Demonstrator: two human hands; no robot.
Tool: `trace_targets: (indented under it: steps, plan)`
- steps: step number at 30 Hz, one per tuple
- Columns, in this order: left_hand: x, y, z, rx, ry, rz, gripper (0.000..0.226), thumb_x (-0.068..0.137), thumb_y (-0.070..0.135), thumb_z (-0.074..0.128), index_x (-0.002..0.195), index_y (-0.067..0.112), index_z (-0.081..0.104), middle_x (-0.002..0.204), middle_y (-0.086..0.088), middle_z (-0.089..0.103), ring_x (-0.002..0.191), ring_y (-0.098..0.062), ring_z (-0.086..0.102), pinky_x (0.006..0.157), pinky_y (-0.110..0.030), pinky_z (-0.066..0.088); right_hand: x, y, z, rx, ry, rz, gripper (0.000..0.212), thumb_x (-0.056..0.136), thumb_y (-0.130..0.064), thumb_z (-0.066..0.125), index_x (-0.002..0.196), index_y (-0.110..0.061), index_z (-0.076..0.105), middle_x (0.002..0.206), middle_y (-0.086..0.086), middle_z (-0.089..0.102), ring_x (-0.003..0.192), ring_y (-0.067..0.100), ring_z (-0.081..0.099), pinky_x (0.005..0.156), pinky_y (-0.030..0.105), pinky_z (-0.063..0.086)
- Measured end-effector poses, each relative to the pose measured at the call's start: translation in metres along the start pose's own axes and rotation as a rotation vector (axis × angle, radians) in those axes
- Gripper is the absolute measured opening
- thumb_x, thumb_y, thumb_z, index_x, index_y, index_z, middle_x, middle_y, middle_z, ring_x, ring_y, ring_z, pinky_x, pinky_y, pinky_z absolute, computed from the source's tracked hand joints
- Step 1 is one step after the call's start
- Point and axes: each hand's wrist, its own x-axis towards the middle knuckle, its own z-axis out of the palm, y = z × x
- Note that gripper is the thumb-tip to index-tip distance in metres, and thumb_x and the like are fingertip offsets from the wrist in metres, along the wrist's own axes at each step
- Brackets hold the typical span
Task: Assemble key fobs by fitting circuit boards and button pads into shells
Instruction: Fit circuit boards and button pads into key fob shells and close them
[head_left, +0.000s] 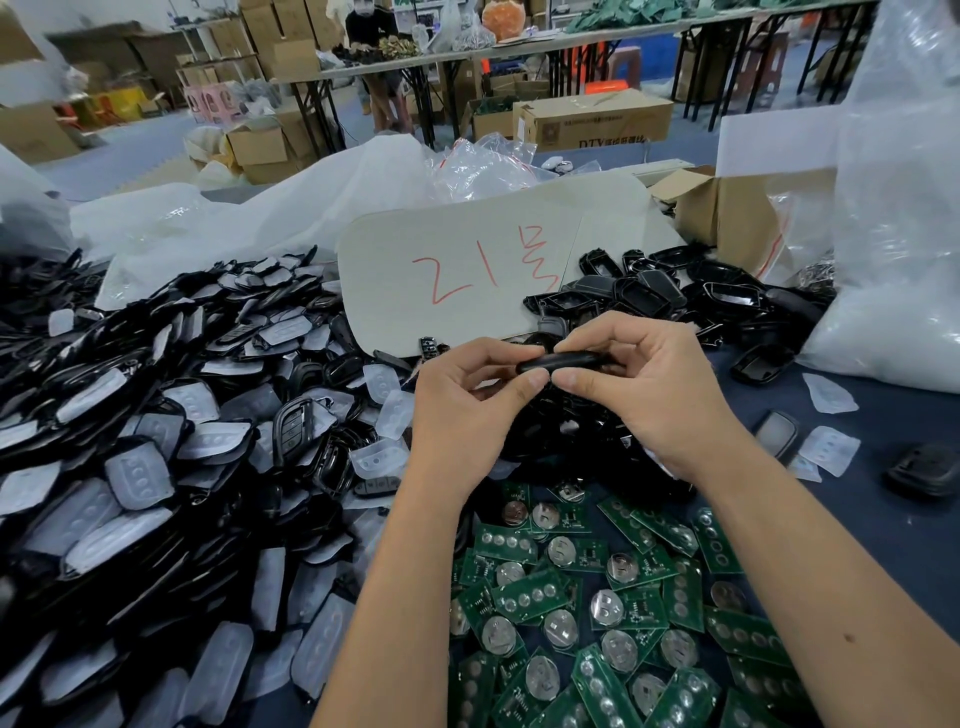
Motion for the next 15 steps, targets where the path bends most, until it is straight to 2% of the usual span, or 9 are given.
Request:
trace_targets:
  steps: [3,6,12,15]
  plan:
    - [0.0001,-0.0018,0.0013,0.106,0.021,0.008,0.015,0.084,0.006,0.083,0.094,0.017,0.079,0.093,0.004,0.079,0.091,-0.010,0.075,0.079,-0.023,0.059,0.0000,0.0029,-0.0009,-0.019,-0.006,0.008,0.026,0.072,-0.033,0.086,0.098,-0.028,0.079,0.095,0.003,0.079,0.090,0.020,0.076,0.086,0.040,0.060]
    - [0.0004,-0.0015,0.0016,0.124,0.044,-0.003,0.015,0.084,0.006,0.083,0.094,0.017,0.080,0.091,0.004,0.079,0.090,-0.009,0.075,0.080,-0.025,0.060,0.0008,0.0036,-0.0020,-0.019,-0.020,0.001,0.025,0.077,-0.033,0.083,0.101,-0.027,0.079,0.098,0.004,0.079,0.093,0.022,0.075,0.088,0.042,0.060]
    - [0.0009,-0.0037,0.0011,0.169,0.046,-0.019,0.015,0.084,0.007,0.082,0.095,0.017,0.080,0.090,0.005,0.079,0.089,-0.011,0.075,0.083,-0.029,0.060,0.0018,0.0011,-0.0014,-0.197,-0.012,-0.067,0.016,0.084,-0.024,0.081,0.097,-0.032,0.078,0.097,-0.008,0.076,0.094,0.012,0.073,0.080,0.027,0.057]
    - [0.0012,-0.0045,0.0007,0.187,0.044,-0.017,0.015,0.084,0.009,0.083,0.093,0.021,0.079,0.088,0.006,0.079,0.088,-0.011,0.075,0.084,-0.034,0.061,0.0015,0.0015,-0.0020,-0.181,-0.016,-0.043,0.016,0.088,-0.019,0.080,0.098,-0.031,0.078,0.097,-0.006,0.077,0.093,0.013,0.074,0.083,0.033,0.059]
